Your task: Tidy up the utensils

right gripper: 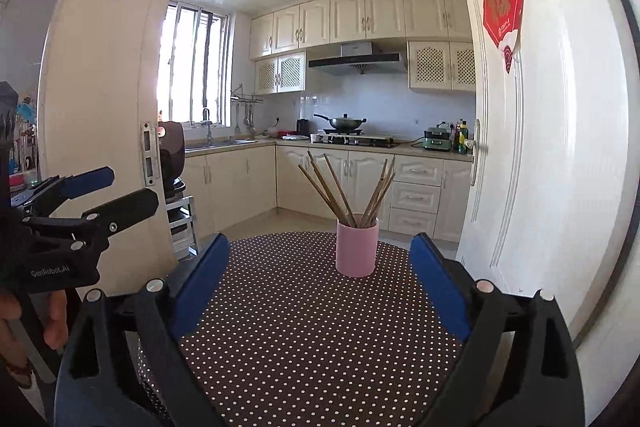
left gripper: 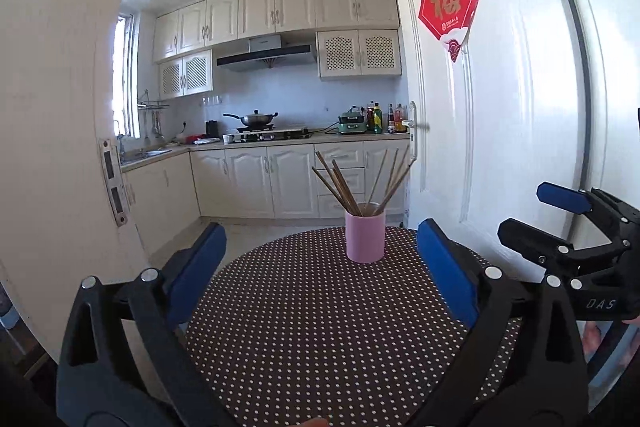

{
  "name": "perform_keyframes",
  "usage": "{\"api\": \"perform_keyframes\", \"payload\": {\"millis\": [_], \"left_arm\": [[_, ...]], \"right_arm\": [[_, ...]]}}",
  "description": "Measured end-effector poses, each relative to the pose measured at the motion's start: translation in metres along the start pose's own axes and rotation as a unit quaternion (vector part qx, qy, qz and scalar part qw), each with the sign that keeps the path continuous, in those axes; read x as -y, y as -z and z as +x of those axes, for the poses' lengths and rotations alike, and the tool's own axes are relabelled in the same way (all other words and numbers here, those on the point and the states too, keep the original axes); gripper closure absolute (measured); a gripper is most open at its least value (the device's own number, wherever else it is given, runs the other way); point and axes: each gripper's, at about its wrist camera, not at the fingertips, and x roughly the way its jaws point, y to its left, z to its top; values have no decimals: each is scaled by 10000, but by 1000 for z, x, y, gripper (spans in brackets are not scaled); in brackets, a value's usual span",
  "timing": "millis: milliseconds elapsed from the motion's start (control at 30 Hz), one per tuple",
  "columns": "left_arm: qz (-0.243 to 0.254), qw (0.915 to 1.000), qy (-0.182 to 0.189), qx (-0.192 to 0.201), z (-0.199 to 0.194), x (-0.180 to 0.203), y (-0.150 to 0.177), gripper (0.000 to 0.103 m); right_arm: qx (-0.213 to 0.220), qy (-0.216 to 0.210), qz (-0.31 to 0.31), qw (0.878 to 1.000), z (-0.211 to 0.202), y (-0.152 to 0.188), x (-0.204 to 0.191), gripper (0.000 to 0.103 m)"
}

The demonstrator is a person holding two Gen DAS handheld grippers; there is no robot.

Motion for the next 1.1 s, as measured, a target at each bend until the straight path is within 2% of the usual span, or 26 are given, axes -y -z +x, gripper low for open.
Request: {"api": "perform_keyframes", "payload": {"millis": [33,300,500,600,800,1100], "left_arm": [[-85,9999,104,-26,-5,-1,2,9],[-441,9989,-63,173,-45,-6,17,8],[-303,9984,-307,377,-66,-1,29,7],[-305,9984,-305,363,-67,-1,32,7],[-395,9983,-299,318,-64,-7,38,7],[-342,9977,-458,351,-62,-3,43,7]], "right_arm": [[25,-2,-11,10000,-4,1,-3,12],[296,269,-90,9992,-32,9,-24,8],[602,336,235,9973,-52,18,-31,8],[572,147,258,9979,-52,23,-39,8],[449,95,222,9987,-46,27,-44,8],[597,350,92,9976,-50,30,-49,8]]}}
